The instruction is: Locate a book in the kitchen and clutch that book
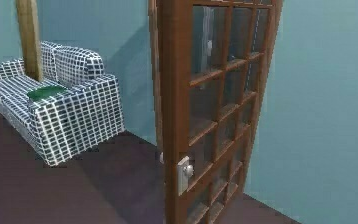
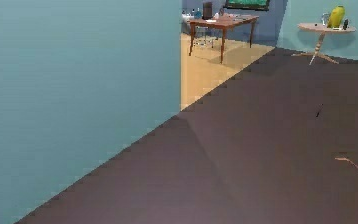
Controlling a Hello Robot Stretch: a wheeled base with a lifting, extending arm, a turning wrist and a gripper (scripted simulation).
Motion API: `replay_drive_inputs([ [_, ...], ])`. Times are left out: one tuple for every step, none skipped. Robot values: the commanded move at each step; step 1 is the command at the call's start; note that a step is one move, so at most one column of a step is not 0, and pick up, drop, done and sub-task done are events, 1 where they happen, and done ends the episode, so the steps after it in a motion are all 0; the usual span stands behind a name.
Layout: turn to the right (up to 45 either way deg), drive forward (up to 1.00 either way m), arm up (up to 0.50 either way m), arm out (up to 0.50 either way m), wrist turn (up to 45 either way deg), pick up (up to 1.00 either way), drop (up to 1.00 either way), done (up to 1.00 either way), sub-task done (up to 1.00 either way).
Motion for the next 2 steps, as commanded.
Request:
replay_drive_inputs([
  [45.0,0.0,0.0,0.0,0.0,0.0,0.0,0.0,0.0],
  [42.0,0.0,0.0,0.0,0.0,0.0,0.0,0.0,0.0],
])
